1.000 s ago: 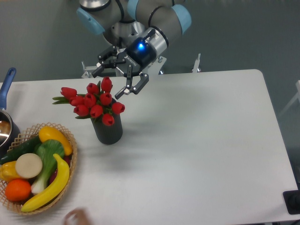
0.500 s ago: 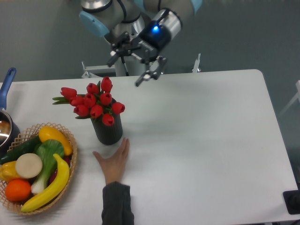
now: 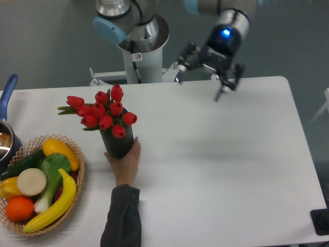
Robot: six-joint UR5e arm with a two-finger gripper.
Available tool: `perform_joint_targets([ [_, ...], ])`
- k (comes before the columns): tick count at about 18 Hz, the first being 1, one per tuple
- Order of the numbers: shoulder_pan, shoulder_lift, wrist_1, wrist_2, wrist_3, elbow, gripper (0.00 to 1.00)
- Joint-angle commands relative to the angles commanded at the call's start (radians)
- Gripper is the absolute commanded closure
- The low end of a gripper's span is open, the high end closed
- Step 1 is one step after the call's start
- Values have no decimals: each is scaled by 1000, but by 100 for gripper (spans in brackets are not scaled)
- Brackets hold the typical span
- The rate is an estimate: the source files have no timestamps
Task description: Insert the flowers into the vase
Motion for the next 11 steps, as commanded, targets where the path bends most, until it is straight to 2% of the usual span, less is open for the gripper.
perform_joint_targets([
  [2, -54, -54, -5, 178, -17, 90, 0],
  [4, -106, -94, -8, 368, -98, 176, 0],
  [6, -140, -134, -6, 471, -144, 238, 0],
  [9, -145, -222, -9, 557, -141, 330, 0],
  [11, -187, -258, -9, 724, -140, 370, 0],
])
